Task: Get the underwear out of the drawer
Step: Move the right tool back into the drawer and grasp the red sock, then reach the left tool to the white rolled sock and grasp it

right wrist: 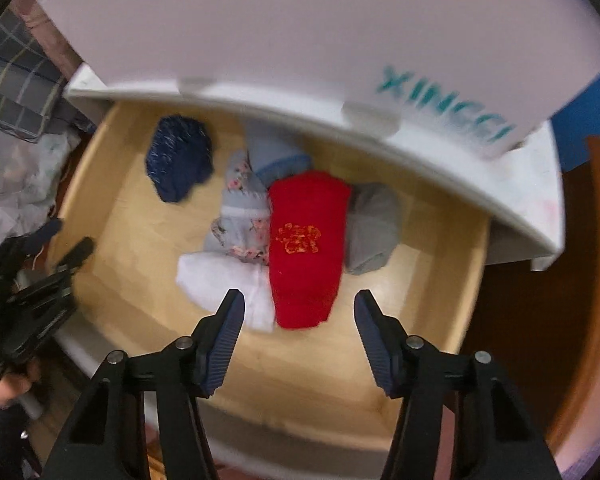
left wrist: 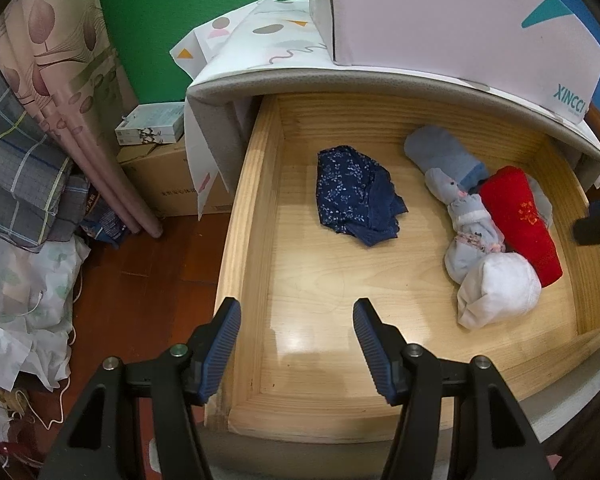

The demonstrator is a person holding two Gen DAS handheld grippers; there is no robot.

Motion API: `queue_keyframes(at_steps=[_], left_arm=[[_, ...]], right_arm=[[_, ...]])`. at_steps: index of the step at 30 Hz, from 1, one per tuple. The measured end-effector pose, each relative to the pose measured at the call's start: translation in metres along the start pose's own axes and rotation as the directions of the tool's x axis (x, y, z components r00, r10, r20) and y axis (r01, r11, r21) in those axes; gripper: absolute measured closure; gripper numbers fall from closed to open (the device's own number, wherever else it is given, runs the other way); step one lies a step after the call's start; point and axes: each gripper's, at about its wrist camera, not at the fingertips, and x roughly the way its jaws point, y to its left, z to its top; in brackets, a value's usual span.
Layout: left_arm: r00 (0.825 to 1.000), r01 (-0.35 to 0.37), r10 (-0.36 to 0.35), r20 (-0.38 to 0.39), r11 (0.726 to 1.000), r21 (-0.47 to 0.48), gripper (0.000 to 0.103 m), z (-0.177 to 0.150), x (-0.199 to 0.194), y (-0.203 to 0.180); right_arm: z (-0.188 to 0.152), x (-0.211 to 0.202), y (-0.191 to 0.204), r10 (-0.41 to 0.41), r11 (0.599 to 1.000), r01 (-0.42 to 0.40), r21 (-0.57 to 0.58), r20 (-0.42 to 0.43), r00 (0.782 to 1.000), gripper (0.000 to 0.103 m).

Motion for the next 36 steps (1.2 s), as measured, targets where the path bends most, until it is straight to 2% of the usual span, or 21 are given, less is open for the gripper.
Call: queue_keyframes(at_steps=[7, 16, 18, 19, 22, 26, 33, 36], left_arm=[[1.000, 0.005, -0.005, -0.001, 1.000, -0.002, 0.043, 0.000, 0.000, -0.001], [1.000, 0.021, -0.021, -0.020, 1.000, 0.001, 0.043, 0.001, 0.004, -0.003], [0.999, 0.023, -0.023, -0.025, 1.000, -0.002, 0.043, 0.001, 0.006, -0.003], [0.999, 0.025, -0.025, -0.027, 1.000, -0.002, 0.043, 0.001, 0.006, -0.003], [0.999, 0.028, -0.028, -0.023, 1.000, 0.002, 0.043, 0.001, 0.005, -0.005], [0.999, 0.026, -0.025, -0.024, 0.999, 0.019, 0.043, 0.001, 0.005, -0.009], [0.998, 0.050, -0.049, -0.025, 0.998, 0.038, 0.043, 0.001, 0.003, -0.014], [0.996, 0.082, -0.080, -0.043, 0.996, 0.044, 0.043, 0.002, 0.004, -0.017]], right_arm=[[0.011, 0.047, 0.007, -0.033, 0.999, 0.033, 0.003, -0.016, 0.999, 0.049], [0.017, 0.076, 0.005, -0.068, 0.998, 0.068, 0.004, -0.041, 0.997, 0.049], [0.016, 0.082, 0.002, -0.082, 0.997, 0.082, -0.002, -0.063, 0.995, 0.052], [0.016, 0.085, -0.001, -0.087, 0.996, 0.088, 0.001, -0.074, 0.993, 0.058], [0.010, 0.087, -0.007, -0.090, 0.996, 0.091, 0.006, -0.092, 0.992, 0.065], [-0.007, 0.085, -0.018, -0.099, 0.995, 0.101, 0.015, -0.132, 0.986, 0.068], [-0.042, 0.084, -0.048, -0.094, 0.993, 0.106, 0.055, -0.191, 0.977, 0.069], [-0.053, 0.084, -0.060, -0.079, 0.993, 0.096, 0.074, -0.208, 0.975, 0.069]])
